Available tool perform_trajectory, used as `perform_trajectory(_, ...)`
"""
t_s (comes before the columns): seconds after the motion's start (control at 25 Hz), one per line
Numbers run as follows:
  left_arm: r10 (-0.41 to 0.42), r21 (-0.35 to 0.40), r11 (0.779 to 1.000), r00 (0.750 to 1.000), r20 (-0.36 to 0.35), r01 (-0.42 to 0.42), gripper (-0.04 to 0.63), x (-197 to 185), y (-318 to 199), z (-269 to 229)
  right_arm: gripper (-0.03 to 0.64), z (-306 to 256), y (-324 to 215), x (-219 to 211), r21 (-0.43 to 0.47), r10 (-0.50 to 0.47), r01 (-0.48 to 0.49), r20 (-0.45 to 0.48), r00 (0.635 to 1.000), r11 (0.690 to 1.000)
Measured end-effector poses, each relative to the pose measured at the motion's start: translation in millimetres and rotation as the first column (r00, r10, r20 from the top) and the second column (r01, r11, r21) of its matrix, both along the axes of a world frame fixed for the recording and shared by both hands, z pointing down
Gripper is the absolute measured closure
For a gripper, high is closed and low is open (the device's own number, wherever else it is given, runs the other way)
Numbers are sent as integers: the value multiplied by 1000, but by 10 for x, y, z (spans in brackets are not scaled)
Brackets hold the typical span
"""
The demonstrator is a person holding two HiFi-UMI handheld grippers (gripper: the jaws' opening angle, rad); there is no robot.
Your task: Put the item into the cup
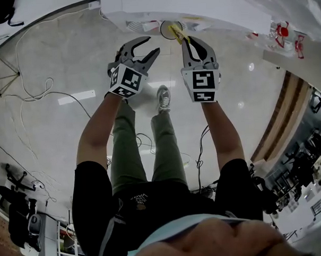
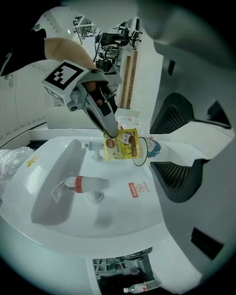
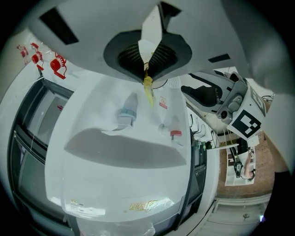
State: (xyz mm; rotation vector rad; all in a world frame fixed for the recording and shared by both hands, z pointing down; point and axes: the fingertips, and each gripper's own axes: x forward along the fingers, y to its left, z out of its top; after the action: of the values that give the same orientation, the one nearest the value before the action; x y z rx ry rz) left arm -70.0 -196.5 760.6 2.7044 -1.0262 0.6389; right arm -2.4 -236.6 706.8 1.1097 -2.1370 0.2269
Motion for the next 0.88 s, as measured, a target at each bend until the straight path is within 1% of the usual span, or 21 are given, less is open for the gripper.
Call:
perform_trajectory(0.2,17,-11,1000,1000,3,-17,390,86,-72,172,558,119,-90,-27,3,-6,6,-9,1000,1000)
perform_trajectory(0.32,46,-17,999,999,12,-46,371,113,-114,243,559,175,-167,-15,-4,-1,1,-11,1000,1000)
perform_trajectory(0.4,71,-21,997,997,25,-70,365,106,-125,295,558,200,-192,-39,-3,-16,16,-21,1000,1000)
perform_trajectory(0.64,108,-30,994,993,37,-107,364,93,-175,365,558,229,-212,-139,-9,-96,96,-76,992,995)
perform_trajectory(0.88,130,-30,991,991,34,-129,364,184,-209,376,559,291,-249,-209,-8,-105,104,-89,991,994)
